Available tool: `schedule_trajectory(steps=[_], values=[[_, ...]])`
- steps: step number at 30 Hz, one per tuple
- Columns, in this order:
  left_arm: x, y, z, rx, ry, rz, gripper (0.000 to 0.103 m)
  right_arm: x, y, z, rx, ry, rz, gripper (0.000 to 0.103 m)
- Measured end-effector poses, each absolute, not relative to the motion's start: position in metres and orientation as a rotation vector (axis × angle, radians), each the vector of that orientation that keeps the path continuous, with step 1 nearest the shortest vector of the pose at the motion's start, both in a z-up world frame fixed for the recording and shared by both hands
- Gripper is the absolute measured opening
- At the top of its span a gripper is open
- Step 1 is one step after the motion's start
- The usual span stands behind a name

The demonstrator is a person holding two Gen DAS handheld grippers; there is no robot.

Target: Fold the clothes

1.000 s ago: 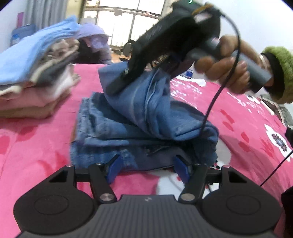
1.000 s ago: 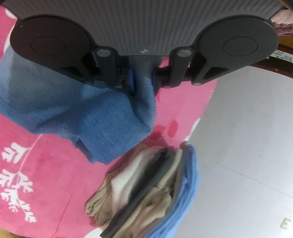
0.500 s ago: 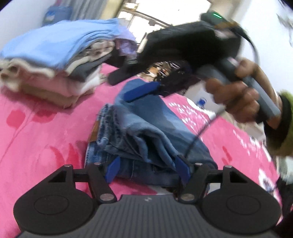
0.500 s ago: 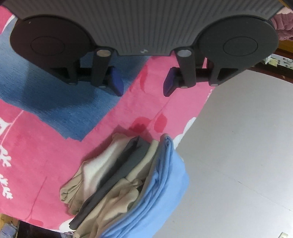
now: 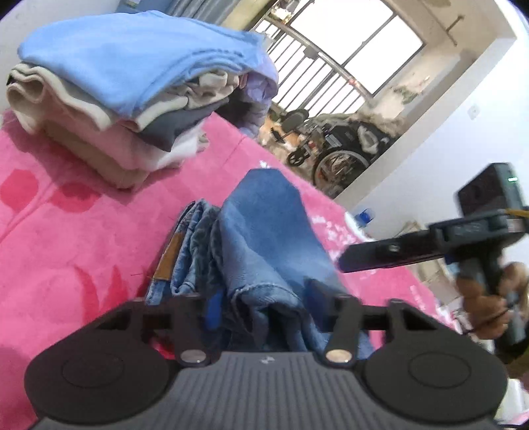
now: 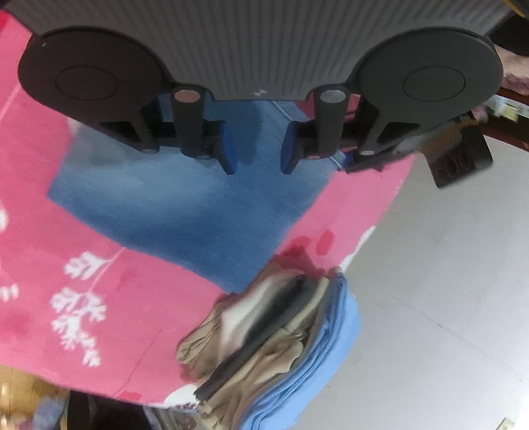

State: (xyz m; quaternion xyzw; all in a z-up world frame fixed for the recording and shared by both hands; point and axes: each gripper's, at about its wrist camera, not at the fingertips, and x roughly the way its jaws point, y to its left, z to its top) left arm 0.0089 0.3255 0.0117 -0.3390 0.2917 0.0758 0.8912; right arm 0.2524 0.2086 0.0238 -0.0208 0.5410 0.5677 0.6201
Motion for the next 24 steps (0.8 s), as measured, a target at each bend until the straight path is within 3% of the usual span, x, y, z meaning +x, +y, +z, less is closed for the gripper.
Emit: schedule_trajectory(steps=[2, 5, 6, 10, 17, 24], values=[[0.011, 0.325, 0.009, -0.688, 0.607, 0.177, 0.026, 0.252, 0.208, 0.027, -0.099, 1.174, 1.285, 0.028], [0.002, 0.332, 0.008, -0.765, 0.58, 0.179, 0.021, 0.253, 0.216, 0.03, -0.157, 1.065, 1.273, 0.027], [-0.002, 0.334, 0.007, -0.789, 0.575, 0.187, 0.02, 0.254, 0.222, 0.03, -0.174, 1.022, 1.276, 0.022], [-0.015, 0.341, 0.004, -0.833, 0.57, 0.22, 0.02, 0.263, 0.262, 0.02, -0.181, 0.934, 1.295, 0.017], [-0.021, 0.345, -0.02, -0.832, 0.607, 0.279, 0.021, 0.264, 0.315, -0.034, -0.25, 0.97, 1.285, 0.016], [-0.022, 0.343, -0.024, -0.798, 0.618, 0.293, 0.025, 0.291, 0.308, -0.035, 0.014, 1.05, 1.245, 0.019]])
